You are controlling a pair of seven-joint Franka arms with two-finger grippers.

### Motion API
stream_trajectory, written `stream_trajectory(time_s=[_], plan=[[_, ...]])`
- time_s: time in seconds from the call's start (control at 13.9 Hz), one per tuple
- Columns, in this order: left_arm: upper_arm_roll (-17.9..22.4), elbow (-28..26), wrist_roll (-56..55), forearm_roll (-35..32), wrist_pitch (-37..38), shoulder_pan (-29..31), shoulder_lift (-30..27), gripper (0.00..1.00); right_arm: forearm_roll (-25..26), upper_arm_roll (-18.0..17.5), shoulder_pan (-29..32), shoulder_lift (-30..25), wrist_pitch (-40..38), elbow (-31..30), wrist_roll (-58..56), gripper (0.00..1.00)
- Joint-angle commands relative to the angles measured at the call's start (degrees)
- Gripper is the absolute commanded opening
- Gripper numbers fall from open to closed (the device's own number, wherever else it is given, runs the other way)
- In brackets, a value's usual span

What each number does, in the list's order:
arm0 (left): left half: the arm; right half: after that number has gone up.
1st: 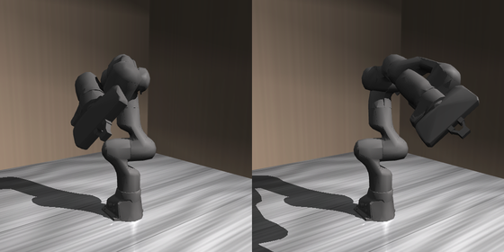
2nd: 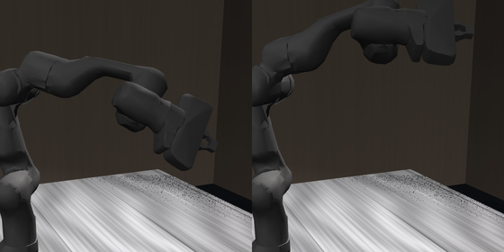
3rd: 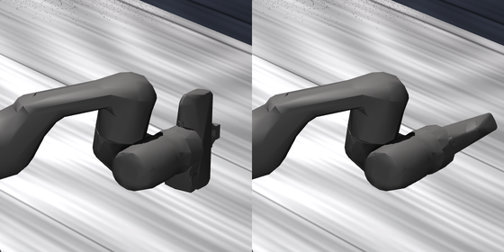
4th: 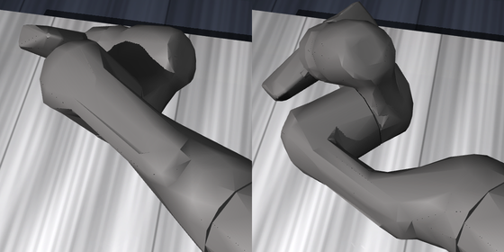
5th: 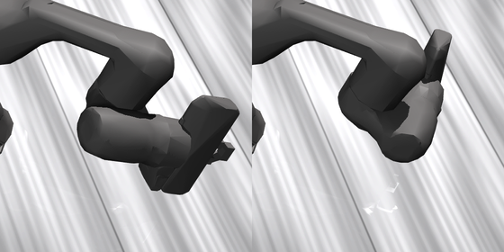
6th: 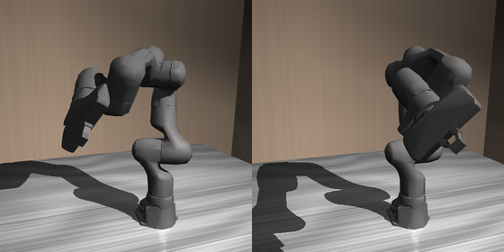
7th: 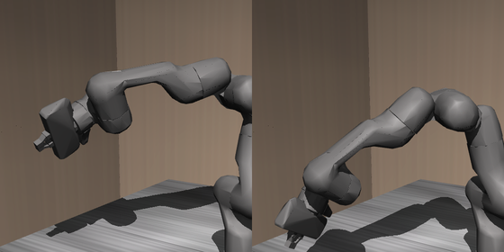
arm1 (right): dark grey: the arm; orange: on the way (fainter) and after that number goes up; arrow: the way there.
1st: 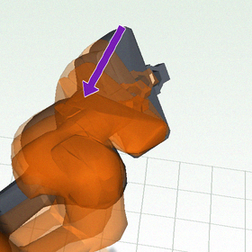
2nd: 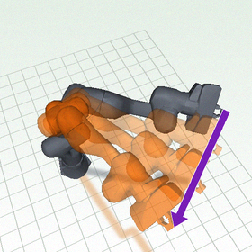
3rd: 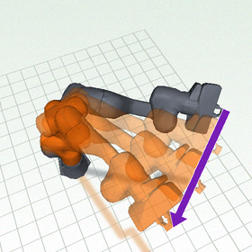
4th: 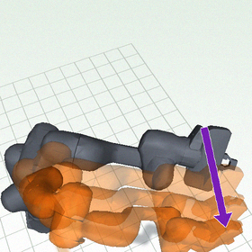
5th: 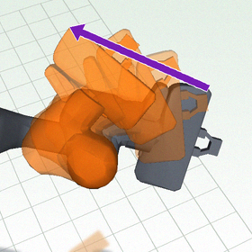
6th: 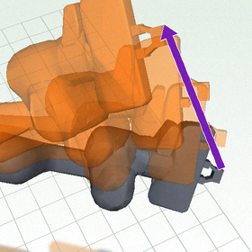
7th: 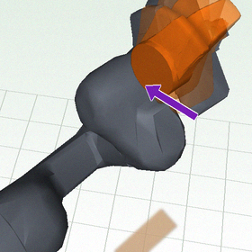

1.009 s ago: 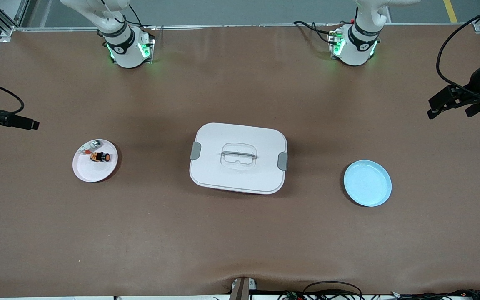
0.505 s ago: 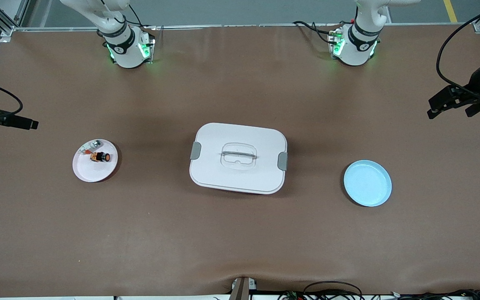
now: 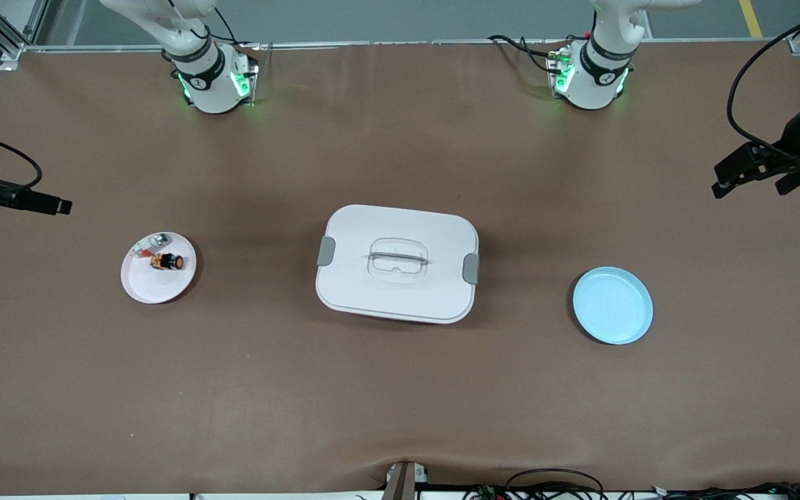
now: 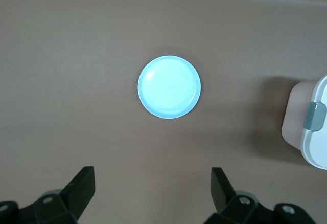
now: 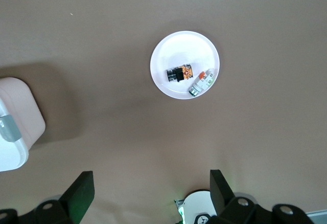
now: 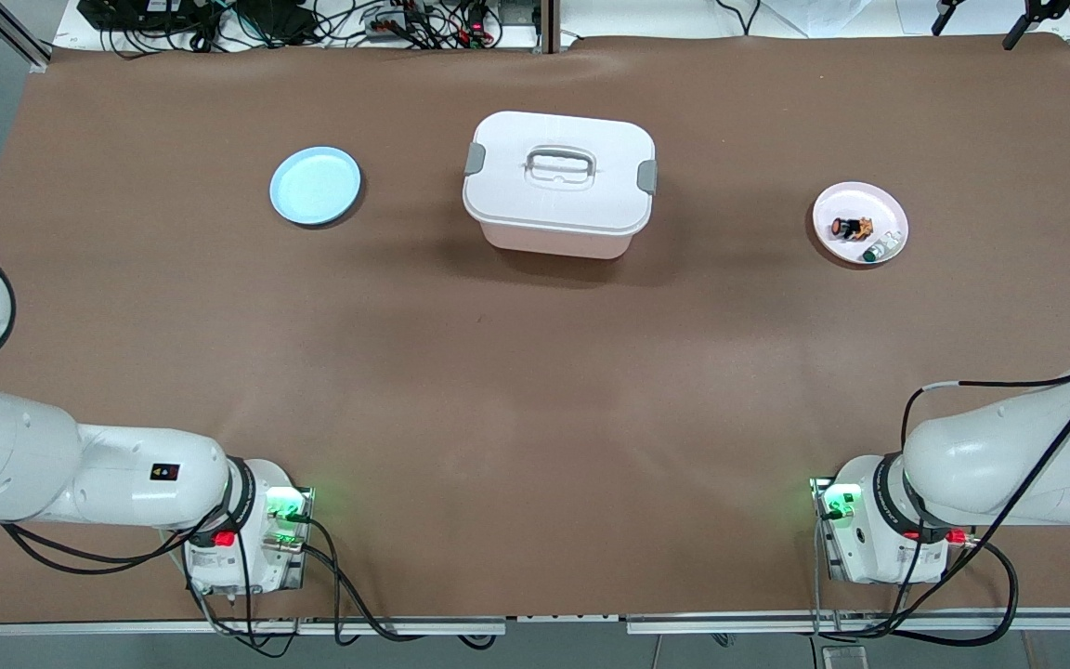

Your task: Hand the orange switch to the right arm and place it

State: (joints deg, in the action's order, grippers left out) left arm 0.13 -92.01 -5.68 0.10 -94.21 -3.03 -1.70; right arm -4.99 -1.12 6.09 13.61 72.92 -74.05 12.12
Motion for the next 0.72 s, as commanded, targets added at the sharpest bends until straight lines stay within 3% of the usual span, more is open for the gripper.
stream_trajectory(time_s=[0.0,0.5,0.65], plan=[[0.0,1.1,1.0,0.1,1.1,0.2,0.4,1.00,-0.8,-0.4,0.1,-2.9,0.7,-2.7,1.1,1.00],[0.0,1.1,1.0,0.9,1.1,0.3,0.4,1.00,0.0,0.0,0.3,-4.0,0.7,-3.2,1.1,1.00],[0.0,1.1,1.0,0.9,1.1,0.3,0.4,1.00,-0.1,0.0,0.4,-6.0,2.1,-6.5,1.1,1.00]])
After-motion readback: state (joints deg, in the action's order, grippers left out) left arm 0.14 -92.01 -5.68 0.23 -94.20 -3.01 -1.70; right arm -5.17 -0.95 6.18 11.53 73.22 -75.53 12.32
